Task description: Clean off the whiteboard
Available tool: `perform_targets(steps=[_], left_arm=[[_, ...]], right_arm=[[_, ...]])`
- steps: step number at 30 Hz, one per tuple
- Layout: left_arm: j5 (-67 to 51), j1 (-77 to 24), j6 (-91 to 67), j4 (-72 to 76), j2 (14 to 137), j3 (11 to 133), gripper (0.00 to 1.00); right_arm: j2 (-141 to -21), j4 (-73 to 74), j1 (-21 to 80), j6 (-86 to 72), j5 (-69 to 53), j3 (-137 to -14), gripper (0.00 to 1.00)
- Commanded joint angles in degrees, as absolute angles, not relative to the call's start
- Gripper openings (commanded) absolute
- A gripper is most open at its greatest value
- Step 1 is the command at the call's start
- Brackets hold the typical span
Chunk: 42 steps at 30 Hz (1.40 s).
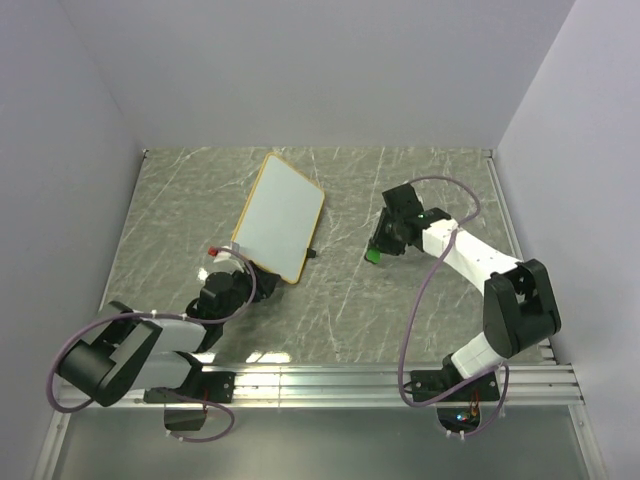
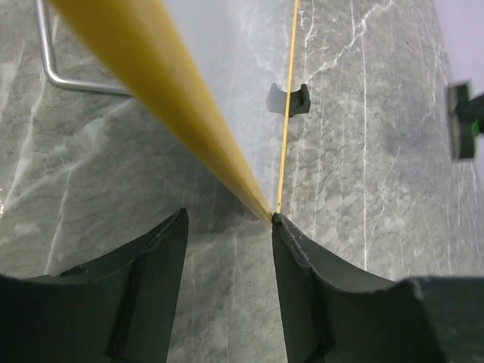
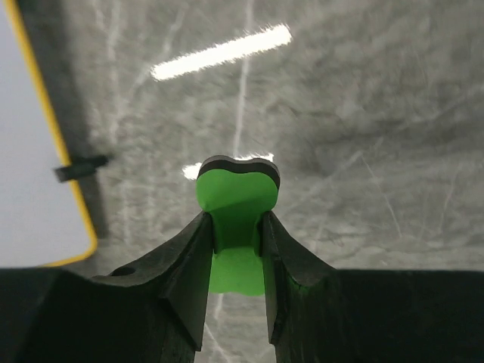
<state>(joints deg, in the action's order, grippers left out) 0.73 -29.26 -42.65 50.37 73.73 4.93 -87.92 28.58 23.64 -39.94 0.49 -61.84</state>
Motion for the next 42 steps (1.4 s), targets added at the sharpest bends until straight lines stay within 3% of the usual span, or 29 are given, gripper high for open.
perform_targets(steps=[1, 7, 8, 9, 10, 12, 25, 34, 42], left_arm=[[2.1, -29.44, -41.22, 46.06, 72.16, 6.5, 0.54], [2.81, -29.44, -41.57, 45.27, 70.93, 8.17, 0.56], [3.07, -29.44, -41.66, 45.26, 71.01, 8.52, 0.56], [3.25, -29.44, -42.01, 45.26, 71.1, 8.79, 0.55], [3.6, -29.44, -42.19, 45.35, 71.28, 9.22, 0.54], [4.39, -29.44, -42.8, 45.88, 71.63, 9.67, 0.53], [3.78, -29.44, -43.24, 38.78, 69.71, 16.52, 0.6], [7.47, -28.66, -37.36, 21.37, 48.01, 18.02, 0.68], [-3.15, -16.88, -42.19, 24.17, 45.52, 15.12, 0.66]], right_arm=[[-86.31, 27.6, 23.64, -39.38, 1.32, -60.38, 0.0], [-88.24, 29.26, 23.64, -36.74, 5.96, -59.59, 0.0], [-88.59, 29.96, 23.56, -36.56, 6.5, -59.33, 0.07], [-88.85, 30.32, 23.64, -36.39, 6.76, -58.98, 0.38], [-89.29, 30.5, 23.64, -36.21, 7.38, -58.71, 0.51], [-89.56, 31.11, 23.64, -36.3, 8.17, -58.19, 0.6], [-87.28, 31.12, 23.56, -35.59, 6.69, -60.2, 0.62], [-87.28, 30.32, 23.73, -37.0, 4.66, -62.32, 0.61], [-87.01, 30.67, 23.73, -36.65, 3.87, -62.31, 0.6]])
